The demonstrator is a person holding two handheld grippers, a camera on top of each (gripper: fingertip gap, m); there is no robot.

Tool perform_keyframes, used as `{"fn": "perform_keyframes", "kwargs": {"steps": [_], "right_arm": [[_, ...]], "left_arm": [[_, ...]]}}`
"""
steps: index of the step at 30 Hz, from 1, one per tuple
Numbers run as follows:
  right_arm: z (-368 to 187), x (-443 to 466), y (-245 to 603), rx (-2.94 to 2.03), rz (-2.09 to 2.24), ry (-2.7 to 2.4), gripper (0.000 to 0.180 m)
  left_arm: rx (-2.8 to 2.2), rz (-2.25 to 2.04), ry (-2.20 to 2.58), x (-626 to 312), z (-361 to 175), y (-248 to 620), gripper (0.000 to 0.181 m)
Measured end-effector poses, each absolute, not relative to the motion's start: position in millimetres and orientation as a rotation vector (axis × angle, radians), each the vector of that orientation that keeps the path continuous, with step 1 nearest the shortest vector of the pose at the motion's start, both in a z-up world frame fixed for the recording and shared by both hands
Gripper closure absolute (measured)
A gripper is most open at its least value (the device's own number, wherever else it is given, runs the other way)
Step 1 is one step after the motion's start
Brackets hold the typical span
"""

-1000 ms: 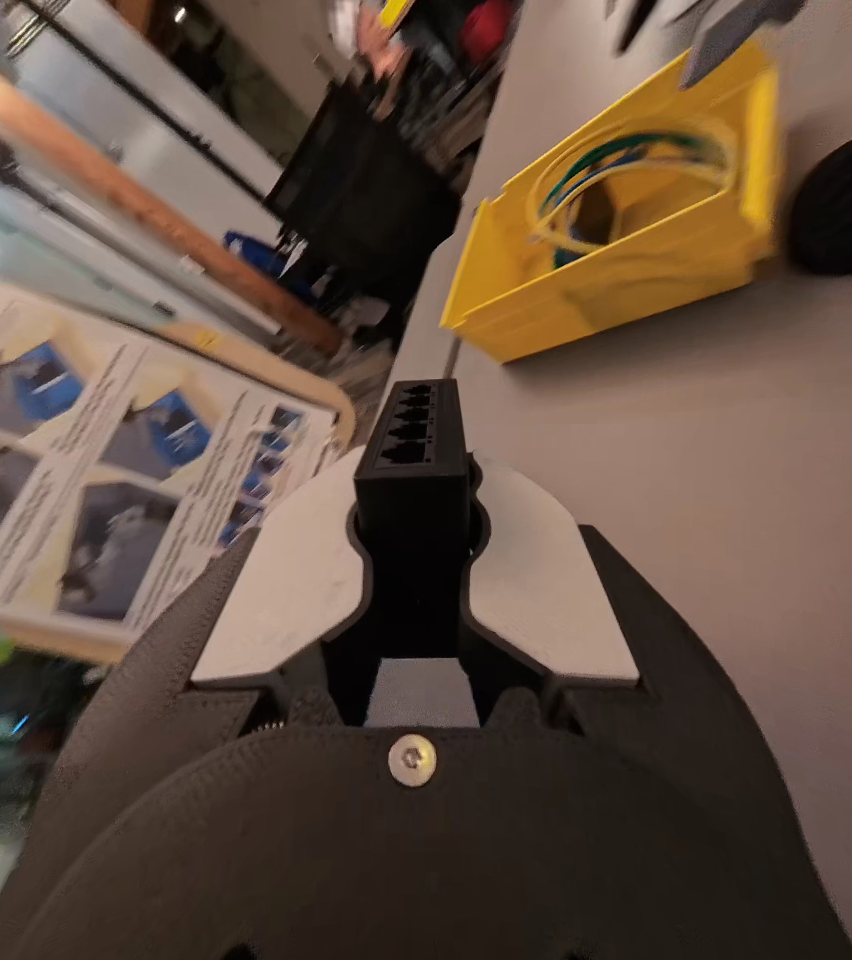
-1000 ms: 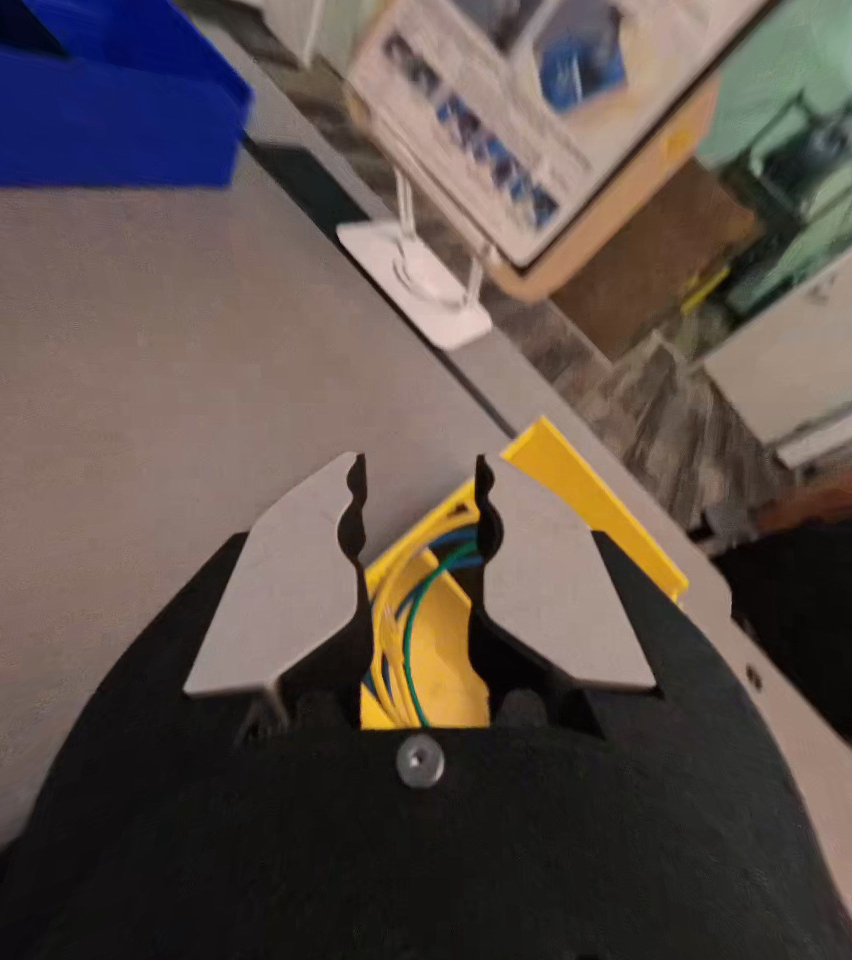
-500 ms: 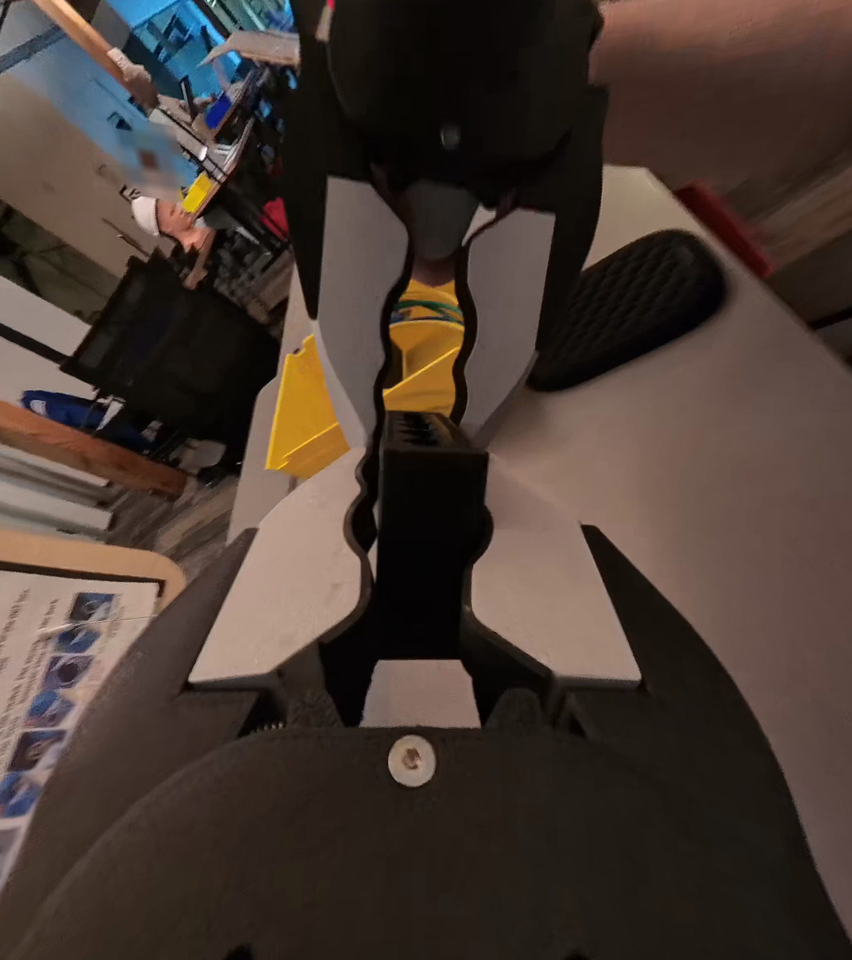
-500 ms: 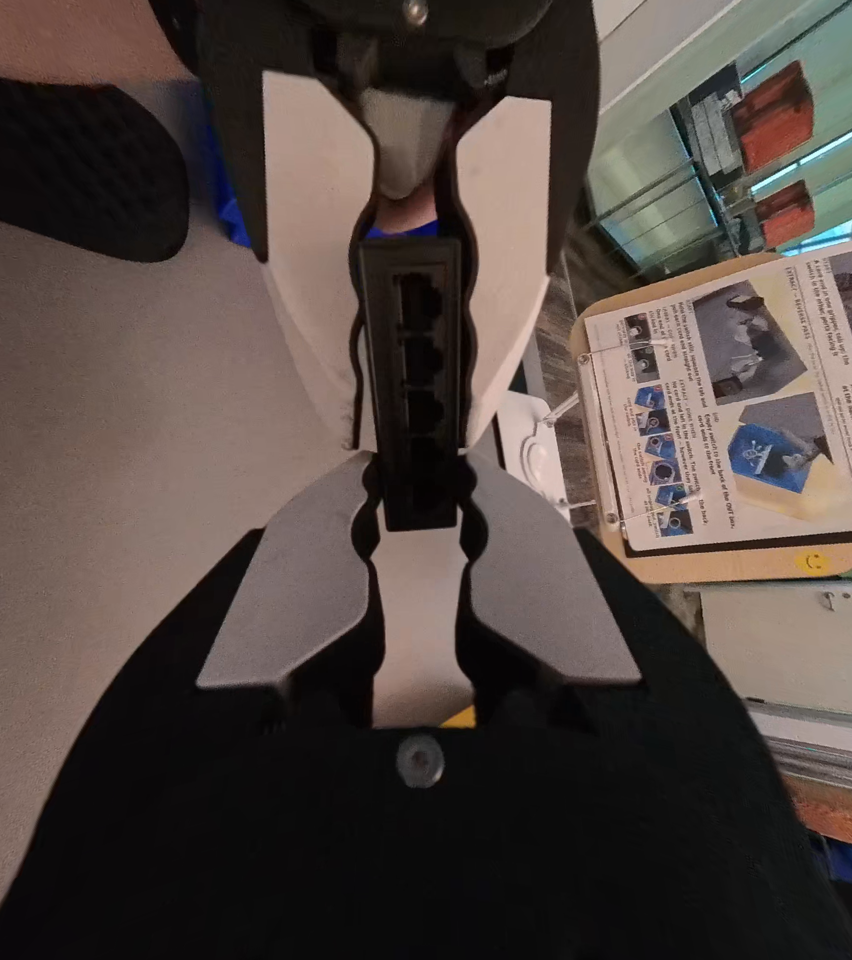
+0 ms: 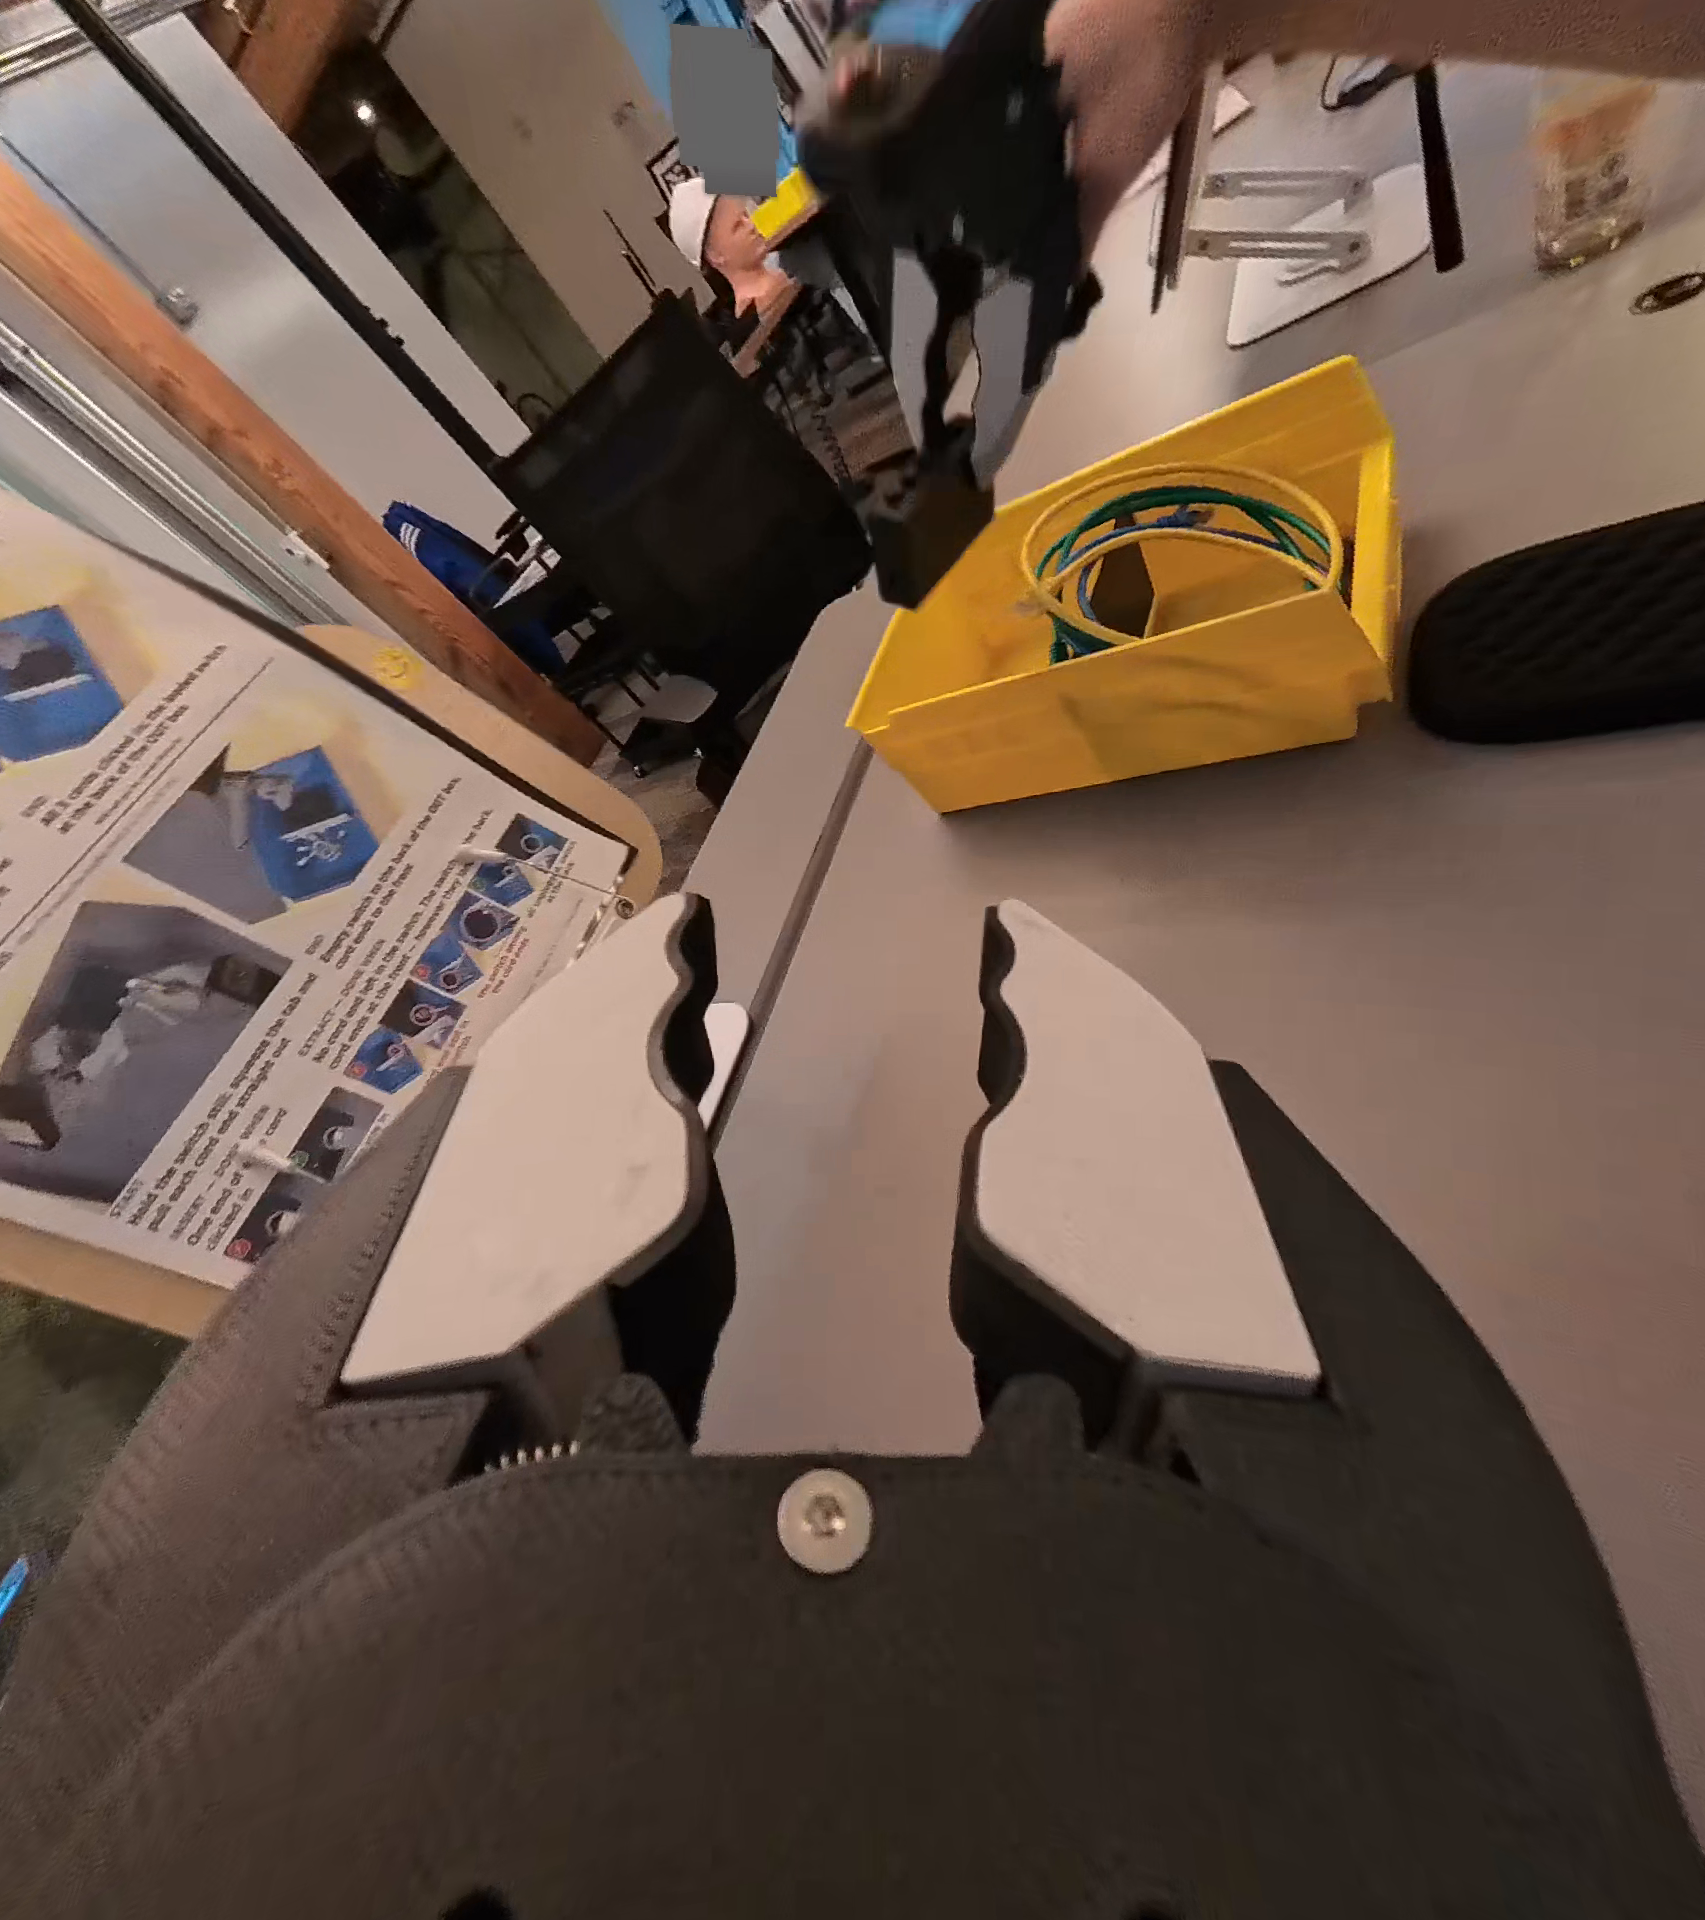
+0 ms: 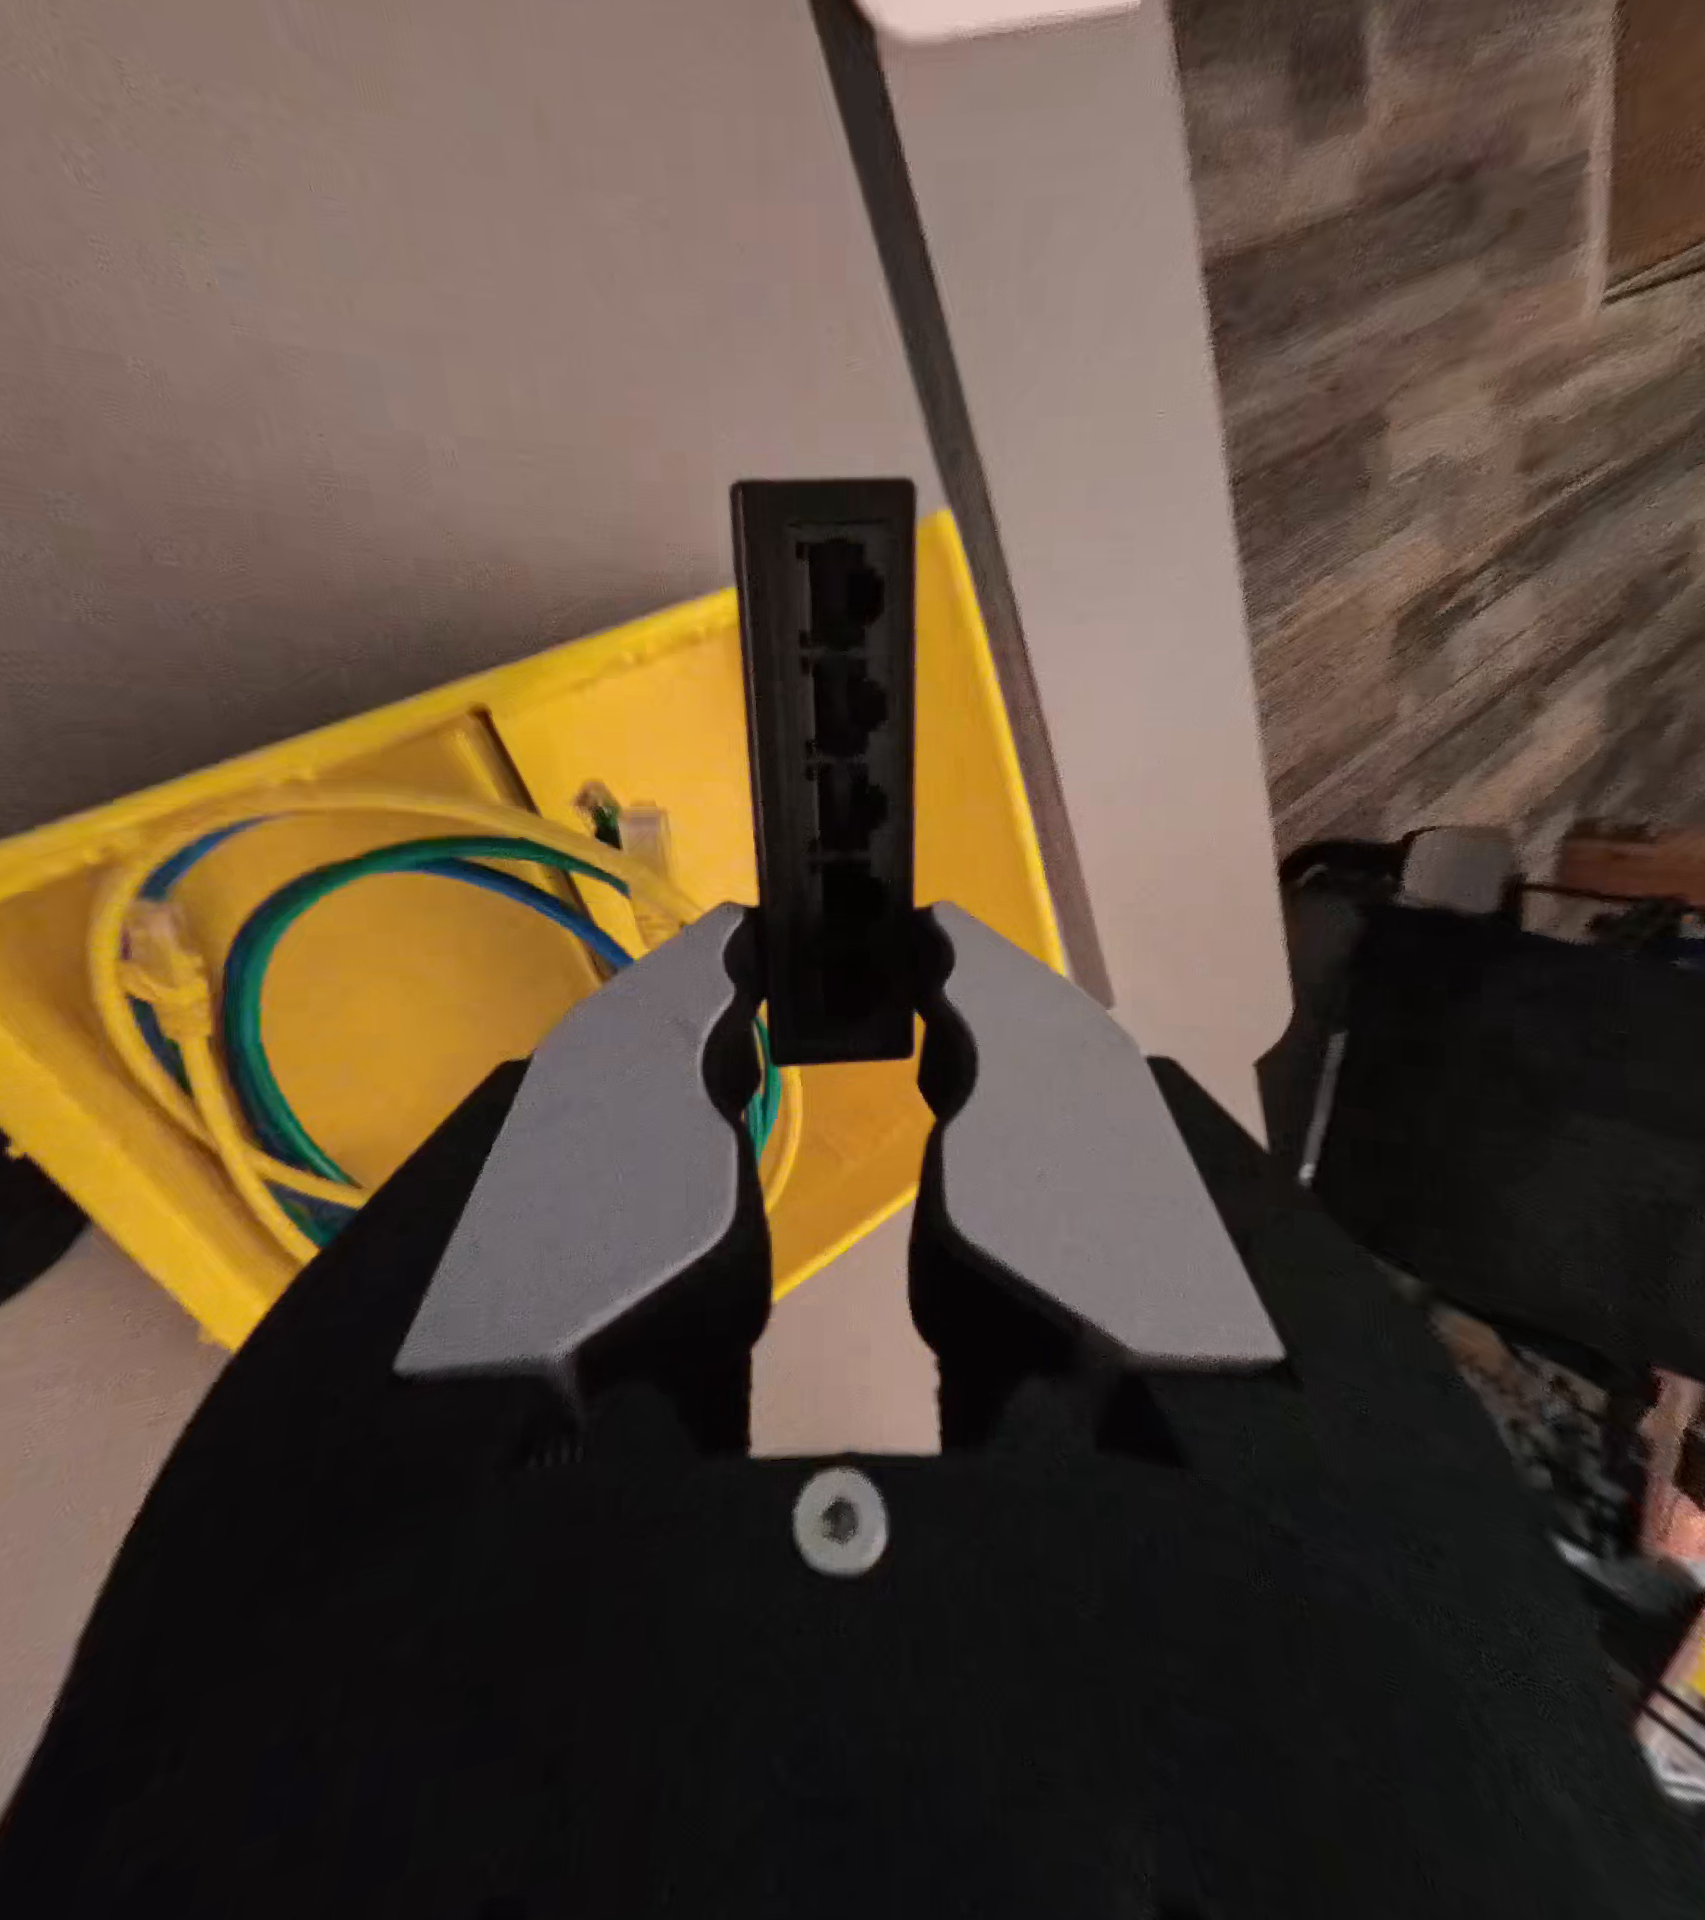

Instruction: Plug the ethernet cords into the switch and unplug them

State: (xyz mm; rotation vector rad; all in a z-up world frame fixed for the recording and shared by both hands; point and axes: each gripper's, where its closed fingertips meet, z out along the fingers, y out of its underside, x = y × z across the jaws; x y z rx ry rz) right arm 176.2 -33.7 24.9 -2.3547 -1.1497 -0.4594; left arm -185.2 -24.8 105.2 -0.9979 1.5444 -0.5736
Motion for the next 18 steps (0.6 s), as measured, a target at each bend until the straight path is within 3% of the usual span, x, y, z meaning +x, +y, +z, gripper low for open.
{"fn": "perform_keyframes", "kwargs": {"steps": [11,18], "right_arm": [[-111,248,-11,-2.787,-0.105,-1.294,0.151],[-117,263,-5,-2.724,-0.148,-1.212,0.148]], "left_arm": [[-1.136,-0.961,1.325,-210,151,-29,0.151],[-1.351,-0.837,1.002,-277,170,22,0.152]]}}
